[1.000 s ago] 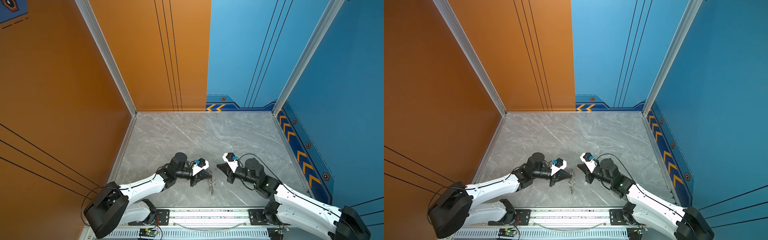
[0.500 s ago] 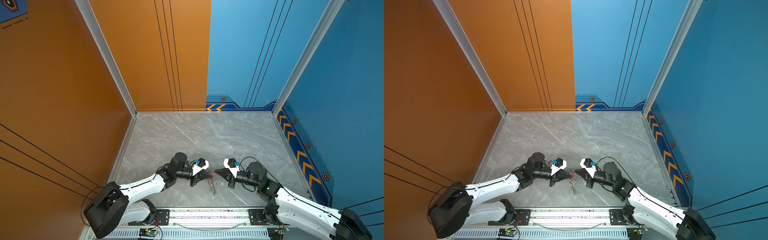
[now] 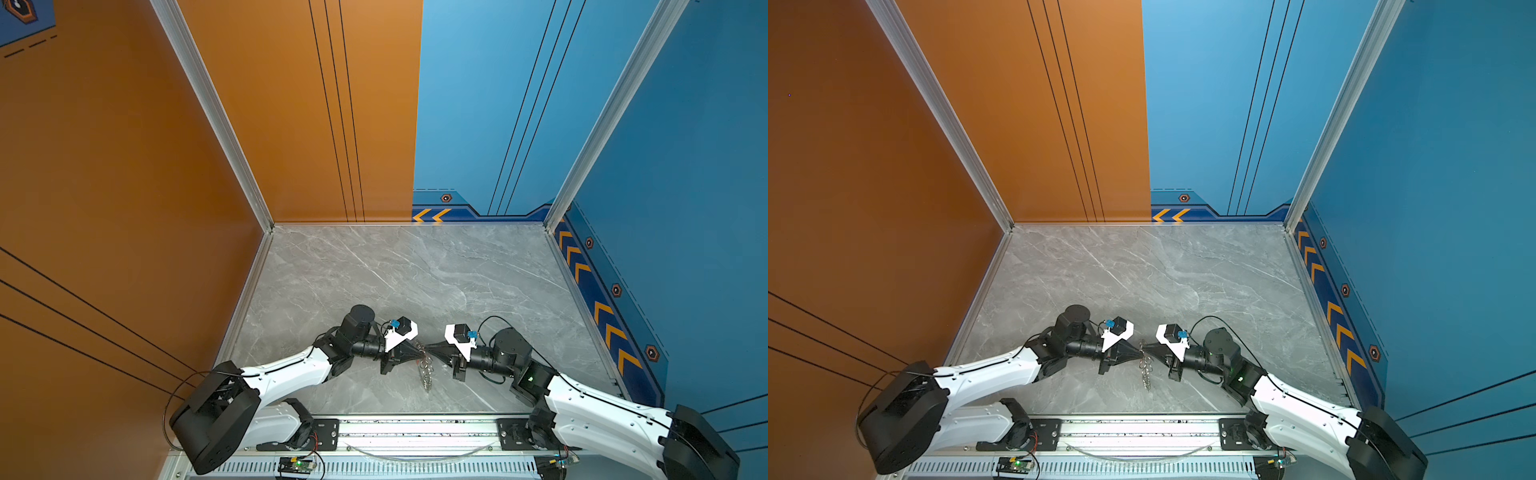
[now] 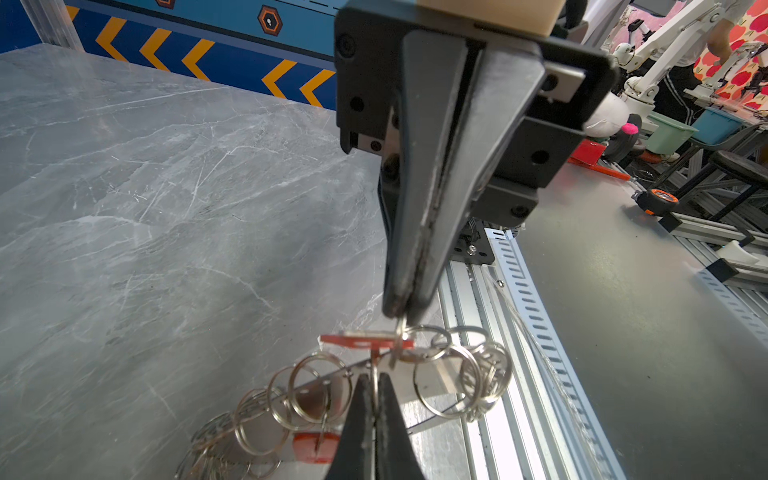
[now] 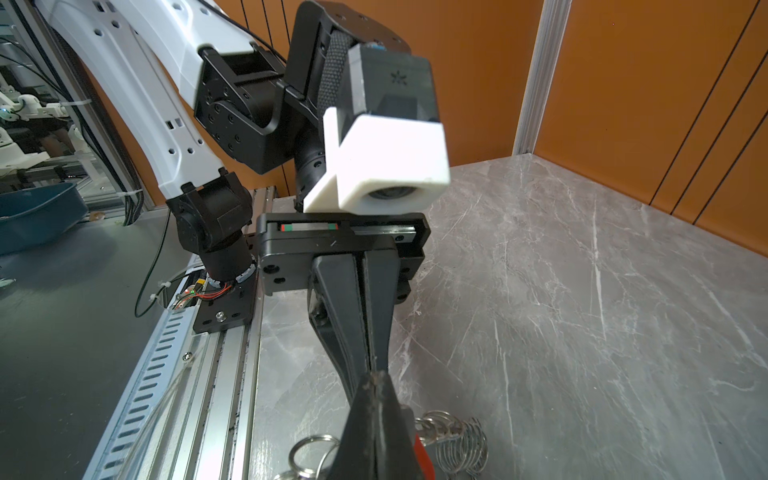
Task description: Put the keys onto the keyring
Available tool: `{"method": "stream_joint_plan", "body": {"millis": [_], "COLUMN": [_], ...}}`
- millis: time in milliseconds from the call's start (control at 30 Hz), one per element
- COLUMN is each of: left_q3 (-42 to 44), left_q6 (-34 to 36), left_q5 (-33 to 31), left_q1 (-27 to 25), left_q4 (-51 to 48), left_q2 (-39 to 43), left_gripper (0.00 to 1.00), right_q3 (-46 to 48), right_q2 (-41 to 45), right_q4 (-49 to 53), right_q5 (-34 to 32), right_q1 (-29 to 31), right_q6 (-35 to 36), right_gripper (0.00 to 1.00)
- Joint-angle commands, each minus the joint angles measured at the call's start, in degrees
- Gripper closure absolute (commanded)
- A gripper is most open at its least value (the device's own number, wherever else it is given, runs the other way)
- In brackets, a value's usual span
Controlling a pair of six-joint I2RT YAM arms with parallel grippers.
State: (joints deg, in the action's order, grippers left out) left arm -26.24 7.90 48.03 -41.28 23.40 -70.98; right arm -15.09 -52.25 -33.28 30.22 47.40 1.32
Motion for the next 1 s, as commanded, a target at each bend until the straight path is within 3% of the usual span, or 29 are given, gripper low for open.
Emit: {"method": "stream_joint_plan", "body": {"millis": [0,967], "left_q3": [-0.8,-1.4], "left_q6": [-0.2,-0.4], "left_q5": [2.4,5.6], "left_q1": [-0.1,-0.2], "left_q4": [0.9,0.9], "left_q2": [-0.3,-2.2], "left_gripper": [1.0,1.0], "right_q3": [0.3,2.7], "right_q2": [-1.1,-0.8], "right_q4": [-2.9,-8.0], "right_q5": [-0.4,3.9], "right_q1": [0.6,-2.9], "right_q6": [1.8,2.7], "right_gripper": [1.0,1.0]}}
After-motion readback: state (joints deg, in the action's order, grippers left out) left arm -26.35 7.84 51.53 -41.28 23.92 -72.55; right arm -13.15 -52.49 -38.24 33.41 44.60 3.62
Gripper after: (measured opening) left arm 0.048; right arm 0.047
